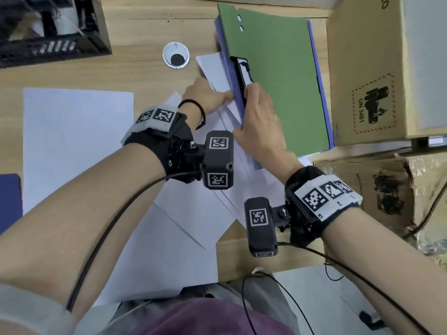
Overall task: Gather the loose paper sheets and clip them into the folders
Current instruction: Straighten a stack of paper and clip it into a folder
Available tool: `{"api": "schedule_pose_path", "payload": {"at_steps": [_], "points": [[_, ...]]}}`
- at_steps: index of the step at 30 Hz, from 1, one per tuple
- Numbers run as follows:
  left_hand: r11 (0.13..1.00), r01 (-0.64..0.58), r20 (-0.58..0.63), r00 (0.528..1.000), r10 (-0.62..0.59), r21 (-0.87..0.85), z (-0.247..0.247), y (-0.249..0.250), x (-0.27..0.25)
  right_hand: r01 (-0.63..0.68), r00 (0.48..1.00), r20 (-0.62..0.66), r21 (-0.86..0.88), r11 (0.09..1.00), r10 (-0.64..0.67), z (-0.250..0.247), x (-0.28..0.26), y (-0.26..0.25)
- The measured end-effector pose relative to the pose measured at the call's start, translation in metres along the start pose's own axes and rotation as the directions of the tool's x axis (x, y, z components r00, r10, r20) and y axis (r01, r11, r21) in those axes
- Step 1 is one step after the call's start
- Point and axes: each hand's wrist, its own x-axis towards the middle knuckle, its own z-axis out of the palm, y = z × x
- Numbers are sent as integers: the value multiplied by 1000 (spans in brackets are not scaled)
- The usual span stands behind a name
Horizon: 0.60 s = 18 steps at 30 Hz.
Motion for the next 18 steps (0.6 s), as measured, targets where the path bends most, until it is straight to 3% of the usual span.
{"api": "schedule_pose_path", "payload": {"at_steps": [3, 8, 18], "points": [[987, -18, 0, 1000, 18, -162, 6, 0, -5, 3, 1000, 7, 15, 1000, -3, -6, -2, -3], [970, -18, 16, 1000, 23, -243, 11, 4, -9, -5, 1000, -4, 19, 1000, 5, -11, 0, -4], [981, -9, 24, 1000, 13, -192, 9, 1, -20, -16, 1000, 13, -102, 995, 18, -28, -2, -9]]}}
